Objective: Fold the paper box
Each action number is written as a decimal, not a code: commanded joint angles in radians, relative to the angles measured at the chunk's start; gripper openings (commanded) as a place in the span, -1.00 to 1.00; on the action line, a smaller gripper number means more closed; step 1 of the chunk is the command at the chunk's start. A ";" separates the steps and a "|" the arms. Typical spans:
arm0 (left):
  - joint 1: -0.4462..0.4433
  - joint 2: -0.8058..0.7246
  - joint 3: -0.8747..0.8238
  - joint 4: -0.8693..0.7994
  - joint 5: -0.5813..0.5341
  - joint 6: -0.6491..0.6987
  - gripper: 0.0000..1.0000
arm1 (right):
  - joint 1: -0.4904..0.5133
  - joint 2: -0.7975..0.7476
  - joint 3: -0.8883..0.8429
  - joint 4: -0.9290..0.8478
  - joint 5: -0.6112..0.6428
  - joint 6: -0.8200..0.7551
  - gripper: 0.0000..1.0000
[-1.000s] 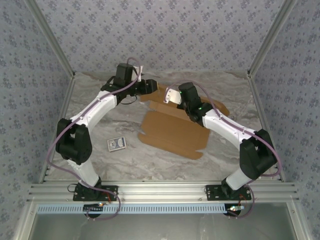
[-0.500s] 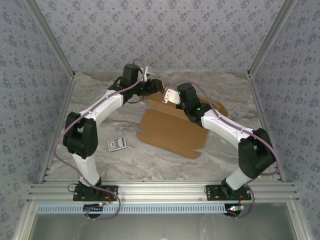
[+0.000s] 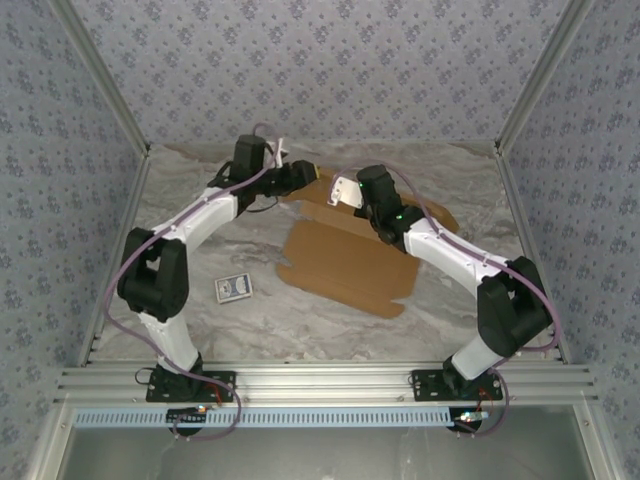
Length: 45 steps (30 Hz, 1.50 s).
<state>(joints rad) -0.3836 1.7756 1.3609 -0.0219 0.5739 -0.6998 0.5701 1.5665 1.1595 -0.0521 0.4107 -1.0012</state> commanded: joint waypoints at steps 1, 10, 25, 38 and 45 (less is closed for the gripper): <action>0.026 -0.154 -0.099 0.040 -0.015 0.112 0.21 | -0.025 -0.054 0.100 -0.162 -0.062 0.087 -1.00; -0.024 -0.321 -0.439 0.232 -0.063 0.371 0.31 | -0.107 -0.078 0.383 -0.667 -0.395 0.339 -1.00; -0.064 -0.192 -0.320 0.122 -0.372 0.529 0.38 | -0.167 -0.074 0.467 -0.807 -0.605 0.404 -1.00; -0.078 -0.089 -0.257 0.119 -0.139 0.462 -0.18 | -0.174 -0.062 0.465 -0.732 -0.574 0.449 -1.00; -0.121 -0.124 -0.271 0.171 -0.110 0.443 -0.19 | -0.174 -0.043 0.459 -0.716 -0.542 0.479 -1.00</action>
<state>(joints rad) -0.4759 1.6848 1.0653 0.1116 0.4049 -0.2493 0.4011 1.5078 1.5982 -0.8120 -0.1337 -0.5652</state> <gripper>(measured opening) 0.395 0.067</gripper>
